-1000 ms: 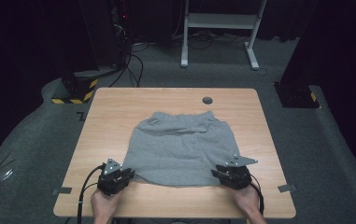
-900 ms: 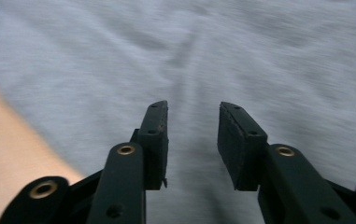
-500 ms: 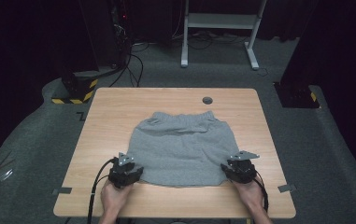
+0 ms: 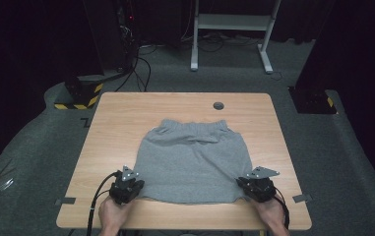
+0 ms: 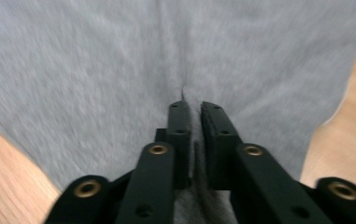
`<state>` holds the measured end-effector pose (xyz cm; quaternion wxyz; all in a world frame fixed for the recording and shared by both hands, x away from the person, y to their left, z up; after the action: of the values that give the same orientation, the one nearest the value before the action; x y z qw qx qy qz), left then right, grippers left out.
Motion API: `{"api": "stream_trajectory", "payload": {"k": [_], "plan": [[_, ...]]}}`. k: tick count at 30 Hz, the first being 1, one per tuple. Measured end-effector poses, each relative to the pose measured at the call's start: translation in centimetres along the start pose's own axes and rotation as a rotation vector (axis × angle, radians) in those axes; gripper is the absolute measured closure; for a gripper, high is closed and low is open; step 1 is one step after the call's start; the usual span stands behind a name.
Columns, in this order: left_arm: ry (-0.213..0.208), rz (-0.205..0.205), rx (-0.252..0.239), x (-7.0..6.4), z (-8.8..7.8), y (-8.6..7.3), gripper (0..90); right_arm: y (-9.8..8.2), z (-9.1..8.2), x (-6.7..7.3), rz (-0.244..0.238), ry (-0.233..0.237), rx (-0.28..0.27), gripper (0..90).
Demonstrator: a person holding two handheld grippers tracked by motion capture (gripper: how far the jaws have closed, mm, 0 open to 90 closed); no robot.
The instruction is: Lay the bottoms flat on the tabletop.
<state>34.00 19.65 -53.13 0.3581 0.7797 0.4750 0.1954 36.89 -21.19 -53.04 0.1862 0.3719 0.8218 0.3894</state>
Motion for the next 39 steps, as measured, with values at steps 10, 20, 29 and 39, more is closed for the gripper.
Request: {"api": "stream_trajectory", "payload": {"k": [10, 20, 29, 39], "plan": [[0.021, -0.023, -0.010, 0.1, 3.8, 2.9, 53.3, 1.5, 3.1, -3.0, 0.084, -0.114, 0.035, 61.0], [-0.016, 0.009, 0.033, -0.6, 2.4, 1.0, 86.9, -0.2, 1.6, -1.5, -0.004, -0.039, 0.051, 86.6], [-0.051, 0.014, -0.025, -1.5, 3.0, 3.0, 59.2, 2.3, 2.2, -0.5, 0.011, 0.013, -0.025, 73.9], [-0.015, -0.008, -0.066, -1.7, 6.6, 4.0, 43.7, 6.7, 7.4, -3.6, 0.113, -0.059, -0.062, 58.4]]}}
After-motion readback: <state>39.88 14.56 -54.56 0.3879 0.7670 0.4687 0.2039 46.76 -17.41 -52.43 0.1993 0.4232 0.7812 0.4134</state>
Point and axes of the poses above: each handheld gripper's, and its own axes: z roughly forward along the jaws, y roughly out of its top, x roughly to its left, the point moved 4 cm from there along z, roughly forward along the jaws, and after that the axes turned 6 degrees about -x, right-handed, at the moved point
